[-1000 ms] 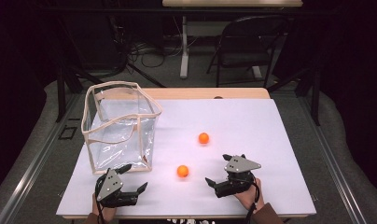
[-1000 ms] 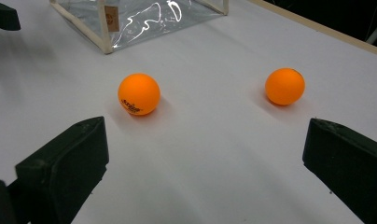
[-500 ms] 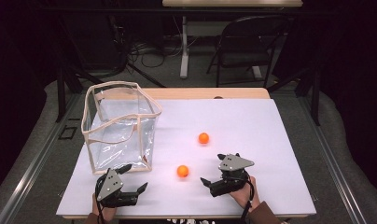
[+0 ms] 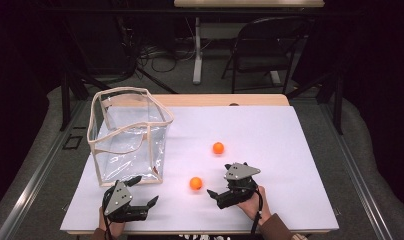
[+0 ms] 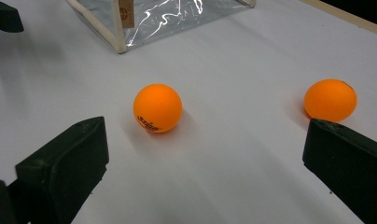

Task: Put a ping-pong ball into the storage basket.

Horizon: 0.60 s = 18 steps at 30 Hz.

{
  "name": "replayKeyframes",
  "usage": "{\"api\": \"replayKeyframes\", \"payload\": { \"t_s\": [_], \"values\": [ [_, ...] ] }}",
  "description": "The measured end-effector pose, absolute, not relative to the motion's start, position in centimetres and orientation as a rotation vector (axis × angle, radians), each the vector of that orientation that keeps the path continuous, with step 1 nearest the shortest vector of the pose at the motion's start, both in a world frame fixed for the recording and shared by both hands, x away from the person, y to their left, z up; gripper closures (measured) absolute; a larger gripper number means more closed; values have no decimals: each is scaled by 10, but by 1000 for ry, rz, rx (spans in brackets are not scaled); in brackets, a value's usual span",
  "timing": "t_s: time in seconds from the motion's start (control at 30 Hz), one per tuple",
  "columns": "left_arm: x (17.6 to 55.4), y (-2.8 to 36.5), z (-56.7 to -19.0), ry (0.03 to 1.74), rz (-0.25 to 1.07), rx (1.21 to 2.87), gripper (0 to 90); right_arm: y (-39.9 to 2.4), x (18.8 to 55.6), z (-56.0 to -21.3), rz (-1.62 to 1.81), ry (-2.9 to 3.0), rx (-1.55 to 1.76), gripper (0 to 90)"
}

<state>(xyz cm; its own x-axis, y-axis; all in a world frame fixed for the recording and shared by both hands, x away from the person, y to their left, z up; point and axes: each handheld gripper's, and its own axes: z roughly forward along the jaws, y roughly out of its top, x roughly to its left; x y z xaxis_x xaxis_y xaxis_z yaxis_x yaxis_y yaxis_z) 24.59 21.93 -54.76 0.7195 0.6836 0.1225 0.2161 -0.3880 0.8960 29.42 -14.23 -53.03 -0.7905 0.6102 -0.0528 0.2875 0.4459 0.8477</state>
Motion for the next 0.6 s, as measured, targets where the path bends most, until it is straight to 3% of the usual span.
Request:
{"api": "replayKeyframes", "payload": {
  "t_s": [0.6],
  "values": [
    [246,219,-548,690,601,1948,161,-126,301,-532,1266,2397,754,0]
  ]
}}
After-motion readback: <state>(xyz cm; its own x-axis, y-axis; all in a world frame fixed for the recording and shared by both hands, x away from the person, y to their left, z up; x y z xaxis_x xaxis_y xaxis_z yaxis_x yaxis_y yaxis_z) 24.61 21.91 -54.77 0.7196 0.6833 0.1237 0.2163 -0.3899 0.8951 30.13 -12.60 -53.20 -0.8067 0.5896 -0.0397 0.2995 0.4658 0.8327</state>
